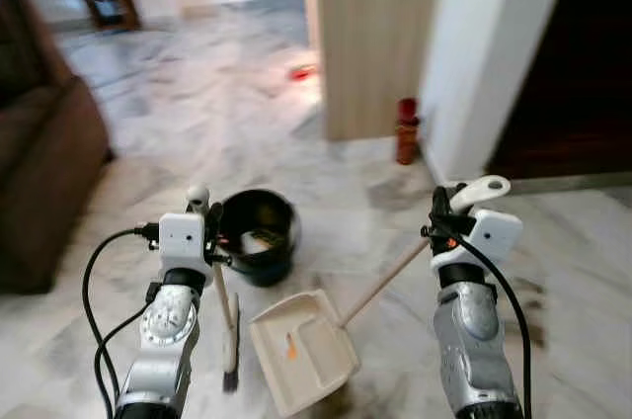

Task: Sweep floor

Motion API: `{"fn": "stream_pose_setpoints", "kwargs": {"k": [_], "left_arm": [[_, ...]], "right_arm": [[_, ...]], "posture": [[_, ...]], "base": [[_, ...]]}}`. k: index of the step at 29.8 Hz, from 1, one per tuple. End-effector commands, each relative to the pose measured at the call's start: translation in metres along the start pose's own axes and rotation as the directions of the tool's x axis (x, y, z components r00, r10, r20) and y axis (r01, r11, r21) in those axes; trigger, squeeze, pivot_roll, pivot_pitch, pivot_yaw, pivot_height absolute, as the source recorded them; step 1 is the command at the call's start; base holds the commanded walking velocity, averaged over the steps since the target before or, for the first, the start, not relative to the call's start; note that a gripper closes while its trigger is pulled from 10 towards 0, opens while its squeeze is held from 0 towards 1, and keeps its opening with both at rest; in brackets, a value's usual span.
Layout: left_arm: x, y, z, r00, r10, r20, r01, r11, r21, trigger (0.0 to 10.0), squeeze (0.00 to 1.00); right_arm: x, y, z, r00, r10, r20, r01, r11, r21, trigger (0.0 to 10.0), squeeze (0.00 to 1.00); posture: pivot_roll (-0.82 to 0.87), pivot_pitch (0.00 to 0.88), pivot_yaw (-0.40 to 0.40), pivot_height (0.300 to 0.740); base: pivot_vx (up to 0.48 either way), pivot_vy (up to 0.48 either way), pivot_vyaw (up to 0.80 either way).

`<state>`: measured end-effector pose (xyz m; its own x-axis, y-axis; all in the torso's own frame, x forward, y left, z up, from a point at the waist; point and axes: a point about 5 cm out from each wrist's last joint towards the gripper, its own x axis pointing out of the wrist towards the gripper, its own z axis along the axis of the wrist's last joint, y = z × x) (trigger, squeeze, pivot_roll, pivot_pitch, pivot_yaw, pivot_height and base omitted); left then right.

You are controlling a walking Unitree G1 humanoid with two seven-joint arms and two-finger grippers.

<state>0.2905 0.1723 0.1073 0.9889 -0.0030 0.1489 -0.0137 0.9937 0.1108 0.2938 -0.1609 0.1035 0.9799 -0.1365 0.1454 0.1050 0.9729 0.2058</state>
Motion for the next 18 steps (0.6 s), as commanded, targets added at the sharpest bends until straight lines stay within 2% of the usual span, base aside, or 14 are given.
{"fn": "stream_pose_setpoints", "kwargs": {"k": [1,3,9,18], "left_arm": [[0.003,0.002,0.009,0.999,0.002,0.042,-0.002,1.000,0.004,10.0,0.00],[0.003,0.001,0.009,0.999,0.001,0.042,-0.001,1.000,0.003,10.0,0.00],[0.002,0.000,0.009,0.999,0.002,0.043,-0.002,1.000,0.003,10.0,0.00],[0.003,-0.001,0.009,0.999,0.002,0.047,-0.003,1.000,0.007,10.0,0.00]], "right_arm": [[0.004,0.005,0.010,0.999,0.013,0.048,-0.013,1.000,0.000,10.0,0.00],[0.005,0.005,0.010,0.999,0.013,0.047,-0.013,1.000,0.001,10.0,0.00],[0.007,0.004,0.012,0.999,0.002,0.047,-0.003,1.000,0.016,10.0,0.00],[0.020,0.011,0.042,0.985,-0.047,0.164,0.033,0.996,0.086,10.0,0.00]], "posture": [[0.01,0.000,0.061,0.740],[0.01,0.000,0.059,0.740],[0.01,0.000,0.055,0.740],[0.02,0.000,0.050,0.740]], "base": [[0.000,0.000,0.80],[0.000,0.000,0.80],[0.000,0.000,0.00],[0.000,0.000,0.00]]}}
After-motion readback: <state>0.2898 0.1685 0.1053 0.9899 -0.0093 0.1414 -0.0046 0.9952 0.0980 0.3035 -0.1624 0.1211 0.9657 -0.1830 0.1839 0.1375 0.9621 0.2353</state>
